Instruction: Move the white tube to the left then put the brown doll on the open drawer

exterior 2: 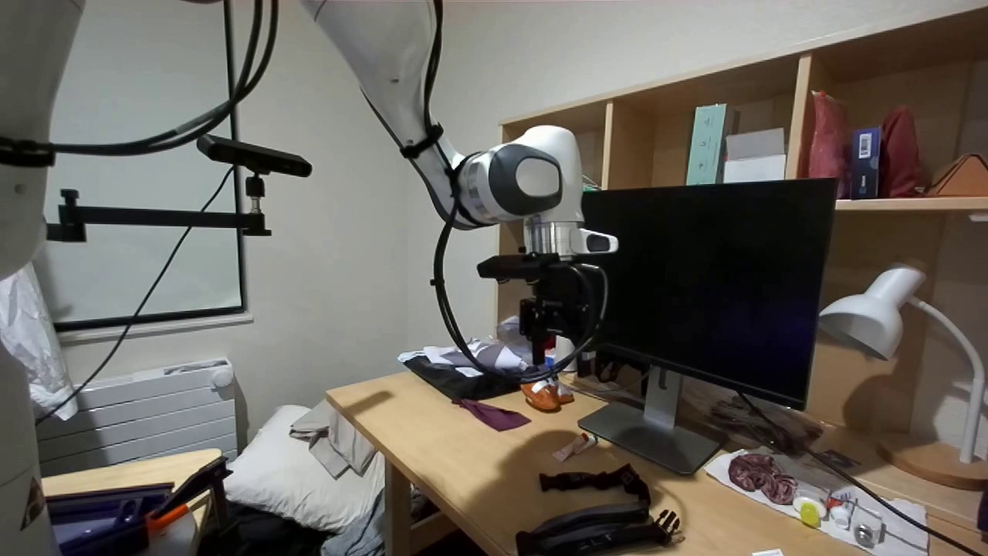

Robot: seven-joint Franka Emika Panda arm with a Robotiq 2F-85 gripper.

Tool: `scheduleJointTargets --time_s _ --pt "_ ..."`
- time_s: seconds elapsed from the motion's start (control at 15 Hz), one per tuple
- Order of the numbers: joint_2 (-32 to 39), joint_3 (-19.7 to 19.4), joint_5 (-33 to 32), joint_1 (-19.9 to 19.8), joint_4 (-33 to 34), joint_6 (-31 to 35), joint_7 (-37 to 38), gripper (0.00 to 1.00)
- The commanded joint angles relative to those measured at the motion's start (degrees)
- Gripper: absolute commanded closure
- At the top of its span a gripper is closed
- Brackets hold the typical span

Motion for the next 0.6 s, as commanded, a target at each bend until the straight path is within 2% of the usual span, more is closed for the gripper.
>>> scheduleJointTargets --time_s 0.0,0.13,0.33,0.53 --pt "4.1 1.0 3.0 -0.5 2.1 3.4 0.7 0.00" --pt "8.0 1.3 3.4 -0.5 4.4 5.2 -0.6 0.00" --pt "13.6 0.3 1.9 0.8 7.9 9.7 2.0 0.00" --pt "18.6 0.9 2.9 1.0 12.2 9.9 1.3 0.00"
